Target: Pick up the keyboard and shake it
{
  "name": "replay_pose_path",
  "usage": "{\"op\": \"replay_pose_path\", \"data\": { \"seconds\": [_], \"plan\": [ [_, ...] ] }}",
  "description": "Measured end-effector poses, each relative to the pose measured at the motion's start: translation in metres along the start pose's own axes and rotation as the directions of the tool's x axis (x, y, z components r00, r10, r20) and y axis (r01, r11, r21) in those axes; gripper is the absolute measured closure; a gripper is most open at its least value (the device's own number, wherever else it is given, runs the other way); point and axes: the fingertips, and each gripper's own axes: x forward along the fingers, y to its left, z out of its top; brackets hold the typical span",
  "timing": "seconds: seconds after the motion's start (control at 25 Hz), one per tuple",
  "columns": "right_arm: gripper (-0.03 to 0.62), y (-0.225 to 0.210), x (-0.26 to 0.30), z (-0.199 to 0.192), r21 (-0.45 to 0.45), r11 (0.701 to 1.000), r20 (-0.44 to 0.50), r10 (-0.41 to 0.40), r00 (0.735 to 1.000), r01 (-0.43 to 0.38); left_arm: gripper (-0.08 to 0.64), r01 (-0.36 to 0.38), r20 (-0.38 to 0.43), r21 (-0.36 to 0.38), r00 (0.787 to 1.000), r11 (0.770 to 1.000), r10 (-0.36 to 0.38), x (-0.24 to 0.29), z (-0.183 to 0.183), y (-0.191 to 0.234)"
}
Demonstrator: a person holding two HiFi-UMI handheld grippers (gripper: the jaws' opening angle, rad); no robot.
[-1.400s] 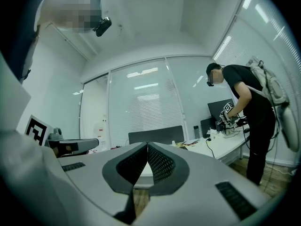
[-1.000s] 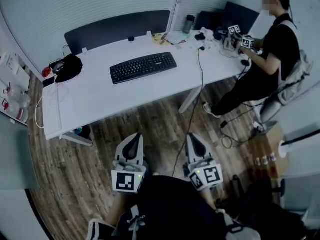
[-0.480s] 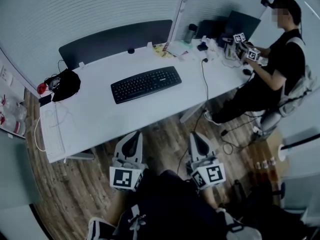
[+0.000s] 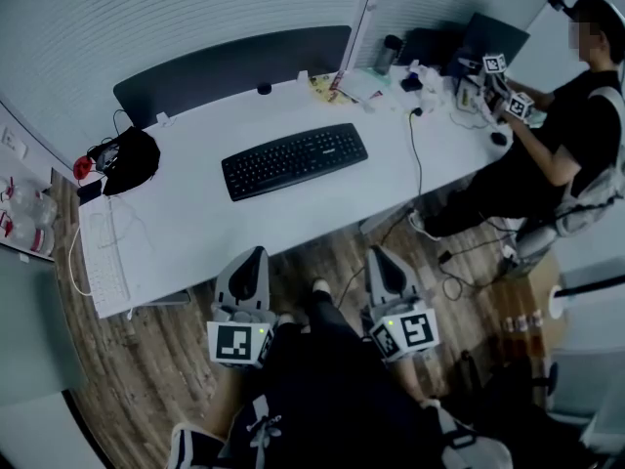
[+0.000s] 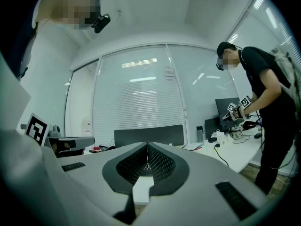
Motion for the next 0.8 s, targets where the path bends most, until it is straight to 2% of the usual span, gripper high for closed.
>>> {"op": "replay_pose_path", "data": {
  "seconds": [0.28, 0.44, 0.6, 0.8],
  "plan": [
    [0.588, -0.029, 0.054, -0.011, 0.035, 0.997, -0.052, 0.071, 0.996, -0.069, 0.561, -0.06, -0.026, -0.01, 0.998, 0.998, 0.06, 0.039, -0.009, 0.023],
    [0.588, -0.053, 0.105, 0.002, 0.023, 0.991, -0.055, 0.131, 0.99, -0.13, 0.562, -0.113, -0.063, 0.022, 0.991, 0.993, 0.114, 0.069, -0.018, 0.038],
    [0.588, -0.083, 0.153, 0.014, 0.02, 0.985, -0.035, 0.173, 0.984, -0.172, 0.561, -0.183, -0.035, 0.008, 0.982, 0.983, 0.183, 0.103, -0.012, 0.048],
    [0.588, -0.113, 0.196, 0.024, -0.004, 0.97, -0.045, 0.243, 0.969, -0.243, 0.561, -0.269, 0.003, -0.052, 0.963, 0.962, 0.269, 0.145, -0.002, 0.052]
  ]
}}
